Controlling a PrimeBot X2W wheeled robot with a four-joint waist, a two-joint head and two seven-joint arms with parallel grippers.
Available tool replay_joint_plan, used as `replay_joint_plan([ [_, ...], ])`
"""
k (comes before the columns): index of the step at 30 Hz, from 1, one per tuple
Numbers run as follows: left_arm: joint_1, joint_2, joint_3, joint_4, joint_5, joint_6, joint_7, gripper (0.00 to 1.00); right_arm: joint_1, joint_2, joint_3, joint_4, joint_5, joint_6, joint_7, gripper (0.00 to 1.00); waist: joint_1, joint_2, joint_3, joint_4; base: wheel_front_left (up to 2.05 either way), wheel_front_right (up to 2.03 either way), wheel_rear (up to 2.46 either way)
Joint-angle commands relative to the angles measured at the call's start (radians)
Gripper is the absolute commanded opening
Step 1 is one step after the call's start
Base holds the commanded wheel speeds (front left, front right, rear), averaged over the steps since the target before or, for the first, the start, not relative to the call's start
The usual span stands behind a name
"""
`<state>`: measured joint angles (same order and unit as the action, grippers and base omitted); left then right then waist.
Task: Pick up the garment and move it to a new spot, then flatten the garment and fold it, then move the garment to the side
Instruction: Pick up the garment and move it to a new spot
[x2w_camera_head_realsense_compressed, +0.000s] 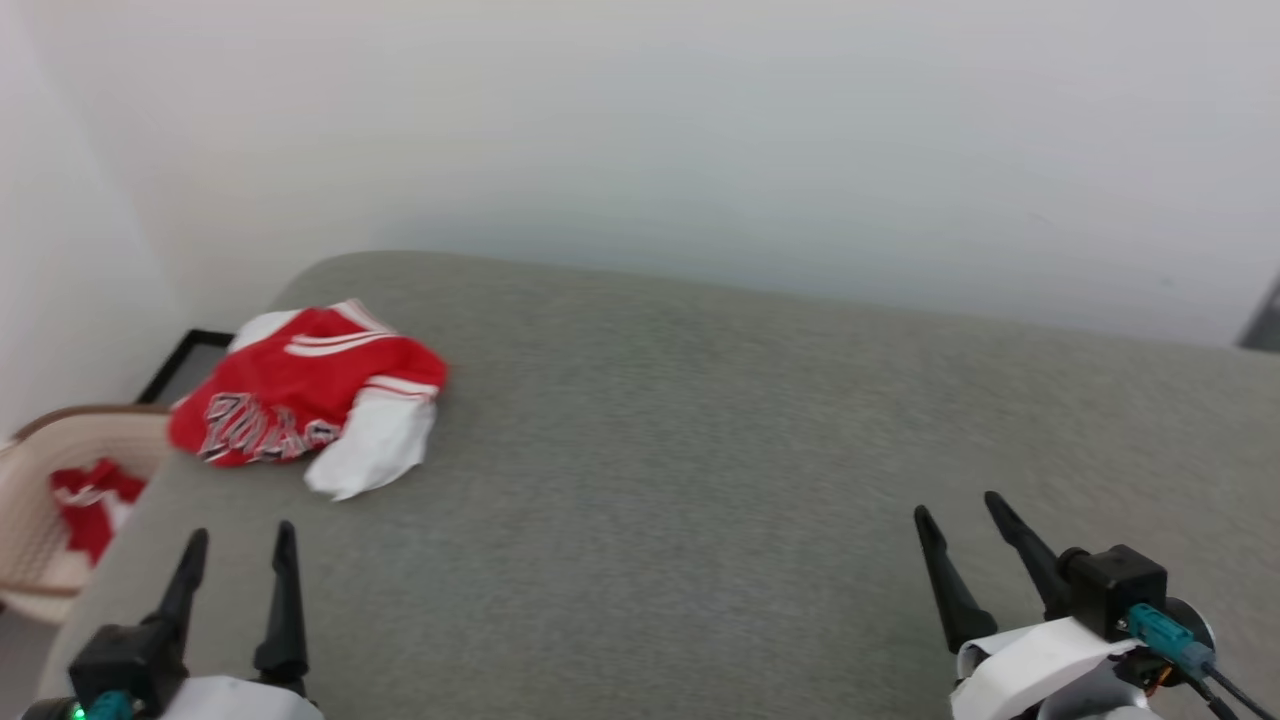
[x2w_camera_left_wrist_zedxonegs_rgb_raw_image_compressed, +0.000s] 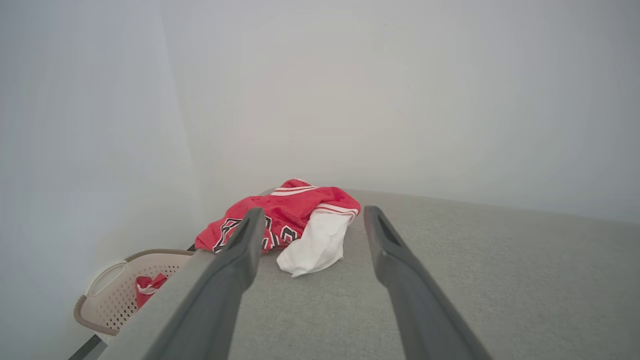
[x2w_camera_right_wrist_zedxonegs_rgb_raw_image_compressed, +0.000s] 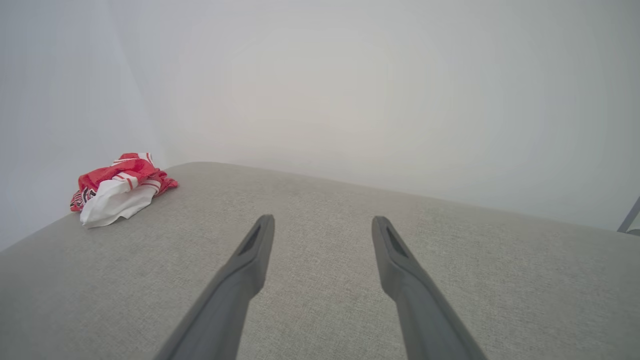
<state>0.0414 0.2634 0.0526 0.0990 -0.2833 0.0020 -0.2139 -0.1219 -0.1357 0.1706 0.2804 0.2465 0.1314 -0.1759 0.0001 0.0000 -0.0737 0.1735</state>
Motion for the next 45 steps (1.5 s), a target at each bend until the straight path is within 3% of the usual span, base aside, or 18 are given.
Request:
replay_joint_plan([
  [1,0.005,0.009,0.007,-0.007,-0.008,0.006,0.006,1.00,-0.009,0.000,0.013,0.004,0.009,-0.001,-0.005,1.00,-0.0001,0.0000,-0.035,0.090,0.00,0.00,0.00],
  [14,0.045,0.022,0.024,-0.063,-0.032,0.030,0.054,1.00,-0.026,0.004,0.079,0.041,0.041,-0.001,-0.021,1.00,-0.0001,0.0000,-0.067,0.219,0.00,0.00,0.00],
  [22,0.054,0.018,0.028,-0.076,-0.050,0.036,0.058,1.00,-0.036,-0.005,0.083,0.046,0.044,-0.001,-0.021,1.00,-0.0001,0.0000,-0.052,0.239,0.00,0.00,0.00],
  [26,0.030,0.021,0.020,-0.069,-0.069,0.018,0.073,1.00,-0.036,-0.011,0.067,0.039,0.039,-0.001,-0.019,1.00,-0.0001,0.0000,-0.045,0.242,0.00,0.00,0.00],
  [33,-0.080,0.053,0.007,-0.031,-0.124,-0.041,0.127,1.00,-0.066,-0.025,0.039,0.003,0.012,-0.001,0.011,1.00,-0.0001,0.0000,0.022,0.212,0.00,0.00,0.00],
  [45,-0.465,0.169,0.019,0.188,-0.325,-0.125,0.260,1.00,-0.182,-0.048,0.014,-0.119,-0.068,-0.001,0.098,1.00,-0.0001,0.0000,0.286,0.094,0.00,0.00,0.00],
])
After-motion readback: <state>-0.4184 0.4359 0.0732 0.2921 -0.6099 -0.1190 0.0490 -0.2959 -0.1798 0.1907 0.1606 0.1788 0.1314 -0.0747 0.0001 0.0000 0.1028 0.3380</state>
